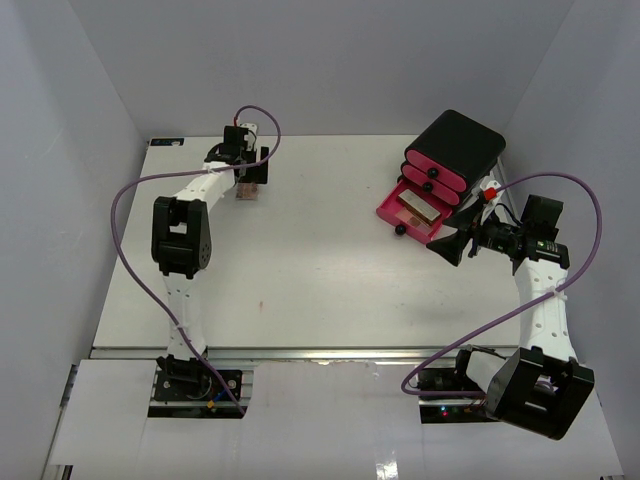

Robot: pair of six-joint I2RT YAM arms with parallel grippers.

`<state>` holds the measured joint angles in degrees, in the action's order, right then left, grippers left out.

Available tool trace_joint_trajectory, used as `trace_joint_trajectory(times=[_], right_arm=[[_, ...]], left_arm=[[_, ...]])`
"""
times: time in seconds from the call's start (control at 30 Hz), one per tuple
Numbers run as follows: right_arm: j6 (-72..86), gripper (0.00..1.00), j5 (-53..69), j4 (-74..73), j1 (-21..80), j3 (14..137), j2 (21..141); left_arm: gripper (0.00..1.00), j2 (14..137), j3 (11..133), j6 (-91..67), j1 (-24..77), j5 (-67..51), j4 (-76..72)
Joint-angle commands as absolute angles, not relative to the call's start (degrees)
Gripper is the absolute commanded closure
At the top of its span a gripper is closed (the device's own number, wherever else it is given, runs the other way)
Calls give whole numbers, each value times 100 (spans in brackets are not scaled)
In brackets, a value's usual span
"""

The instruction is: Organize the makeup

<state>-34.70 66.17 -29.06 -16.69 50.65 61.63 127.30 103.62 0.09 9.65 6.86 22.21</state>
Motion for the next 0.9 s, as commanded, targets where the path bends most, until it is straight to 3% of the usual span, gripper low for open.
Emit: trace_joint_trajectory(times=[0.0,0.6,0.87], right_arm=[[-3466,10,6732,-2909,-1644,5045,6170],[-3445,10,6689,-2900,-1644,5045,6188],[-3445,10,6701,-2900,-1644,5054,6174]], left_arm=[[2,12862,10538,170,940,827,2297],[2,13228,10510,-176,860,870,2373],[12,13276,10359,-448,712,616,2474]])
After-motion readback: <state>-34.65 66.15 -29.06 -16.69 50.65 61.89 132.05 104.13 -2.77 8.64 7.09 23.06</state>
